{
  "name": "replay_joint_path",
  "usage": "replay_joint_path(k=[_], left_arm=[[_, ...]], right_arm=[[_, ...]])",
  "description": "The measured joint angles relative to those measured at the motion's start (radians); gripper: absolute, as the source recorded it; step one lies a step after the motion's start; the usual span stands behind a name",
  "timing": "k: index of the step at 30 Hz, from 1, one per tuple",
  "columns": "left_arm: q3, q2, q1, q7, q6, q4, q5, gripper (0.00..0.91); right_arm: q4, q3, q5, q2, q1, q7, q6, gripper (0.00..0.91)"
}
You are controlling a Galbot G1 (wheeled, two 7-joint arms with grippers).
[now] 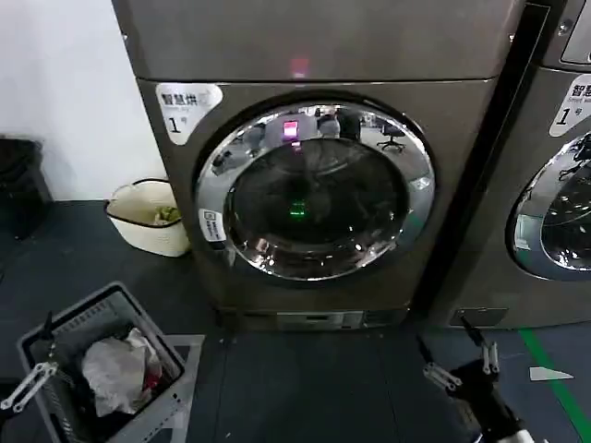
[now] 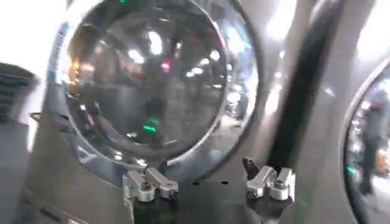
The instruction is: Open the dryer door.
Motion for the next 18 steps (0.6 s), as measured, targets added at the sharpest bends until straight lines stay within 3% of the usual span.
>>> replay_joint_path(k=[18], left_arm=[[0.003,-0.027,0.013,0.001,-0.003,-0.035,0.029,0.907]], right_arm=[[-0.056,-0.187,0.112,-0.187,0.281,0.026,-0.108,0.907]])
